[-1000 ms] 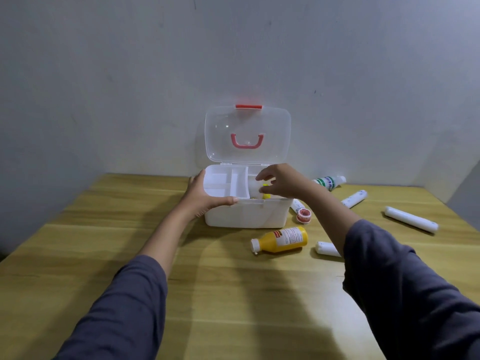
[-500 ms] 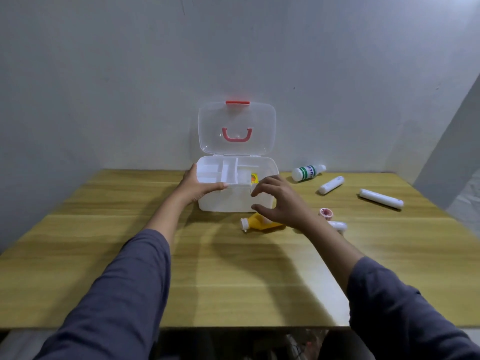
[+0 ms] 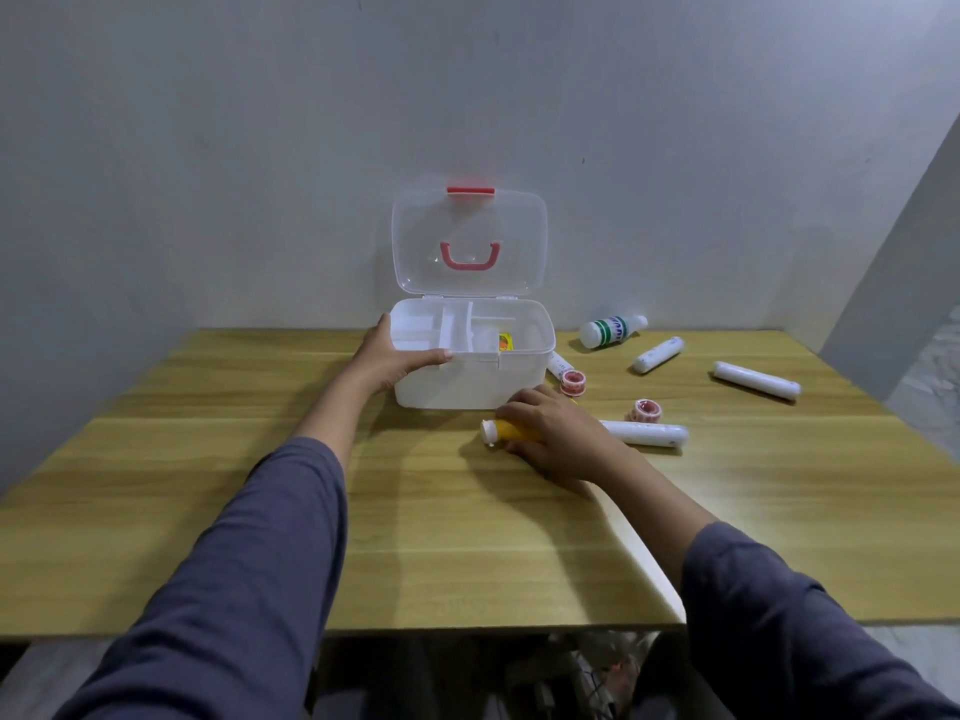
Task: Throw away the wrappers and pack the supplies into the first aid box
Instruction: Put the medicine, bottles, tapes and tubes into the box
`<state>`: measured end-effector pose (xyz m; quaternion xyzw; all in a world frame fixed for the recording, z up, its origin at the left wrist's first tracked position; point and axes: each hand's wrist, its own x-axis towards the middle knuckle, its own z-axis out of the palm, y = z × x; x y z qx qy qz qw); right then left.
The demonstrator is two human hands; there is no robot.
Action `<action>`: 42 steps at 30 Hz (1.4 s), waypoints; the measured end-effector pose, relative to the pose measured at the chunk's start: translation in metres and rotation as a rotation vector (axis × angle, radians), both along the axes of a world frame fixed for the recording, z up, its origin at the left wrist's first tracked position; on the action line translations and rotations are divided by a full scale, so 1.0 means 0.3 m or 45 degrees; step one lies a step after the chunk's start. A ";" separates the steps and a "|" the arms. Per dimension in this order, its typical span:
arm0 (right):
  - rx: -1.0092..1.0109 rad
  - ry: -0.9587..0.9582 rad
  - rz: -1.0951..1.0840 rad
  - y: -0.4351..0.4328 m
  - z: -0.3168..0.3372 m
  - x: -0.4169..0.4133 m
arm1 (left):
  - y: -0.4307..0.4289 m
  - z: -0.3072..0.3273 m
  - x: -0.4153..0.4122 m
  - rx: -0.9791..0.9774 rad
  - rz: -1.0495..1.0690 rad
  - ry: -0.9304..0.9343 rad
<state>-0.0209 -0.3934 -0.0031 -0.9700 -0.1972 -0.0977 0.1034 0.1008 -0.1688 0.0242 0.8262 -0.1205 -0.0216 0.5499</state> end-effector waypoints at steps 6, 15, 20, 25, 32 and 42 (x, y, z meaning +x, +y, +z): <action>0.439 -0.103 0.108 -0.024 0.059 -0.016 | 0.004 -0.009 0.008 -0.006 0.009 0.003; 1.206 -0.401 -0.072 0.022 0.350 0.035 | 0.007 -0.023 0.010 -0.006 0.016 0.008; 1.078 -0.170 -0.250 0.071 0.271 0.137 | 0.000 -0.017 0.001 0.060 0.038 0.004; 1.045 -0.007 -0.279 0.090 0.213 0.199 | -0.005 -0.011 -0.011 0.055 0.029 -0.025; 0.636 0.130 -0.206 0.071 0.232 0.257 | -0.013 -0.018 -0.027 0.049 0.118 -0.100; 0.970 0.014 -0.301 -0.146 0.266 0.317 | -0.029 -0.056 -0.017 0.046 0.214 -0.205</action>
